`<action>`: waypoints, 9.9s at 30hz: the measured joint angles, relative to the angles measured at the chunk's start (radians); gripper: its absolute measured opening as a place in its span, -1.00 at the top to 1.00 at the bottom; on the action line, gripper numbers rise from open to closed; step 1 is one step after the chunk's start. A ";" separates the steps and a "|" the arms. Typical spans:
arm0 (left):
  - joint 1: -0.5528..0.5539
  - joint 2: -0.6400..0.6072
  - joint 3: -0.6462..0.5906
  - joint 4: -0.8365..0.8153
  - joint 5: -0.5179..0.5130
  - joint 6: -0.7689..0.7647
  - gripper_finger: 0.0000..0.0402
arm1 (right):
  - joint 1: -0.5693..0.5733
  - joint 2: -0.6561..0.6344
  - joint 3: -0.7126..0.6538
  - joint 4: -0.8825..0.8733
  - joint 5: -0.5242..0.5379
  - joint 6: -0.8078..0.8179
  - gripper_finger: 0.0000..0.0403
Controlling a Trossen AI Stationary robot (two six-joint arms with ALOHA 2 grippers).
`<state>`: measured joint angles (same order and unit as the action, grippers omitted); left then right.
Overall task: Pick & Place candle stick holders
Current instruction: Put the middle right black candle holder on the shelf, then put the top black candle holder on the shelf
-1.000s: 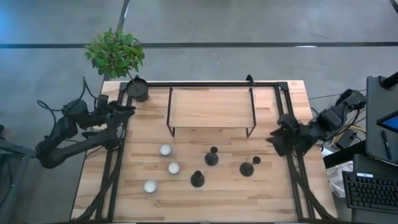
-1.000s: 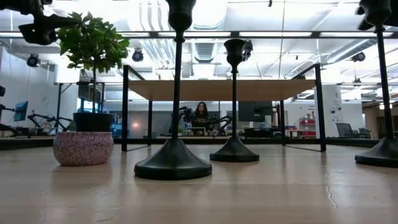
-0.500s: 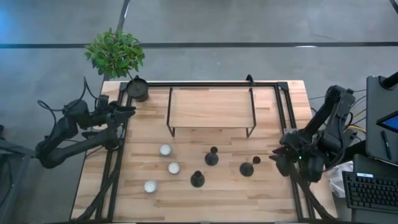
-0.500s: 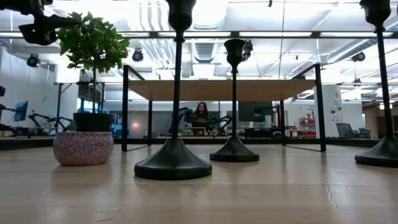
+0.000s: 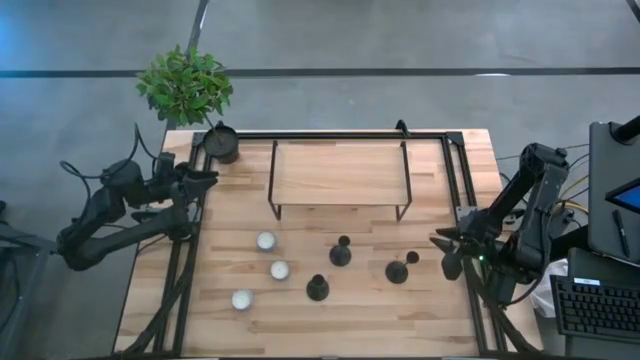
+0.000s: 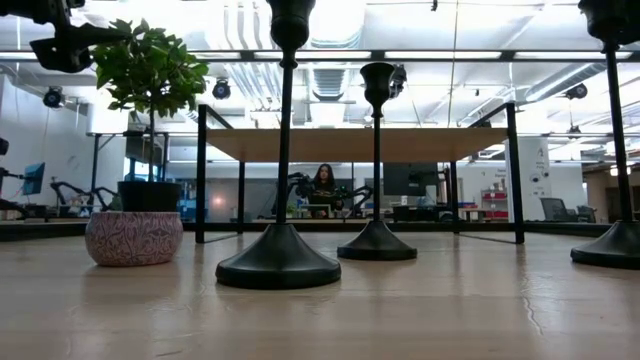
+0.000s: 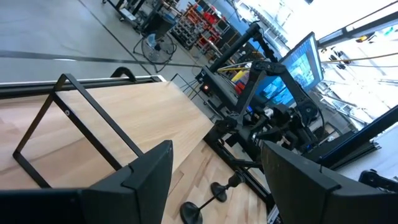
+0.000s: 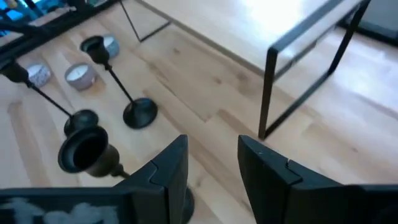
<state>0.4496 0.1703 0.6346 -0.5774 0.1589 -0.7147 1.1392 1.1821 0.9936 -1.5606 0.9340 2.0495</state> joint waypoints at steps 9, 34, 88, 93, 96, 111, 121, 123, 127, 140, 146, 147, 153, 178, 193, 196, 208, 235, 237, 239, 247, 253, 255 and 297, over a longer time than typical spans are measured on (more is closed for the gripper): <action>0.000 0.000 0.000 0.000 0.000 0.000 -0.20 | 0.000 0.041 -0.011 0.026 0.030 -0.057 0.38; 0.000 0.000 -0.001 0.000 0.001 0.000 -0.20 | 0.017 0.049 -0.457 0.909 0.009 -0.420 0.44; 0.000 0.000 -0.001 0.000 0.000 0.000 -0.20 | -0.156 0.101 -0.507 1.310 0.011 -0.869 0.64; 0.000 0.000 -0.001 0.000 0.001 0.000 -0.20 | -0.156 0.101 -0.474 1.307 0.008 -0.945 0.92; 0.000 0.000 -0.001 0.000 0.000 0.000 -0.20 | -0.156 0.097 -0.437 1.303 0.008 -1.004 0.93; 0.000 0.000 -0.001 0.000 0.000 0.000 -0.20 | -0.376 -0.150 0.131 0.880 0.057 -1.341 0.95; 0.000 0.000 -0.001 0.000 0.001 0.000 -0.20 | -0.864 -0.186 0.312 0.865 -0.217 -1.639 0.96; 0.000 0.000 -0.001 0.000 0.001 0.000 -0.20 | -0.983 -0.147 0.314 0.895 -0.314 -1.676 0.96; 0.000 0.000 -0.001 0.000 0.000 0.000 -0.20 | -1.160 -0.060 0.327 0.988 -0.452 -1.744 0.96; 0.000 0.000 -0.001 0.000 0.001 0.000 -0.20 | -1.414 0.073 0.343 0.996 -0.637 -1.810 0.96; 0.000 0.000 -0.001 0.000 0.000 0.000 -0.20 | -1.507 0.058 0.307 0.995 -0.707 -1.841 0.96; 0.000 0.000 -0.001 0.000 0.001 0.000 -0.20 | -1.525 0.053 0.297 0.995 -0.719 -1.847 0.96; 0.000 0.000 -0.001 0.000 0.000 0.000 -0.20 | -1.609 -0.013 0.201 1.070 -0.812 -1.866 0.96; 0.000 0.000 -0.001 0.000 0.000 0.000 -0.20 | -1.722 -0.053 -0.010 1.217 -0.883 -1.901 0.96; 0.000 0.000 -0.001 0.000 0.000 0.000 -0.20 | -1.745 -0.055 -0.029 1.170 -0.893 -1.914 0.96; 0.000 0.000 -0.001 0.000 0.000 0.000 -0.20 | -1.745 -0.056 -0.032 1.171 -0.891 -1.922 0.96; 0.000 0.000 -0.001 0.000 0.000 0.000 -0.20 | -1.744 -0.058 -0.034 1.153 -0.891 -1.922 0.95; 0.000 0.000 -0.001 0.000 0.000 0.000 -0.20 | -1.744 -0.107 -0.049 1.107 -0.919 -1.891 0.95; 0.000 0.000 -0.001 0.000 0.001 0.000 -0.20 | -1.744 -0.107 -0.049 1.105 -0.919 -1.892 0.95; 0.000 0.000 -0.001 0.000 0.000 0.000 -0.20 | -1.744 -0.107 -0.049 1.104 -0.918 -1.892 0.95; 0.000 0.000 -0.001 0.000 0.001 0.000 -0.20 | -1.744 -0.107 -0.051 1.099 -0.919 -1.888 0.92; 0.000 0.000 -0.001 0.000 0.000 0.000 -0.20 | -1.744 -0.104 -0.058 1.070 -0.920 -1.882 0.80; 0.000 0.000 -0.001 0.000 0.000 0.000 -0.20 | -1.744 -0.103 -0.058 1.080 -0.919 -1.882 0.75; 0.000 0.000 -0.001 0.000 0.000 0.000 -0.20 | -1.733 -0.413 -0.053 0.716 -1.079 -1.775 0.20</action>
<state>0.4492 0.1707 0.6338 -0.5770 0.1593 -0.7143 -0.5941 0.7691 0.9401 -0.8444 -0.1448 0.2748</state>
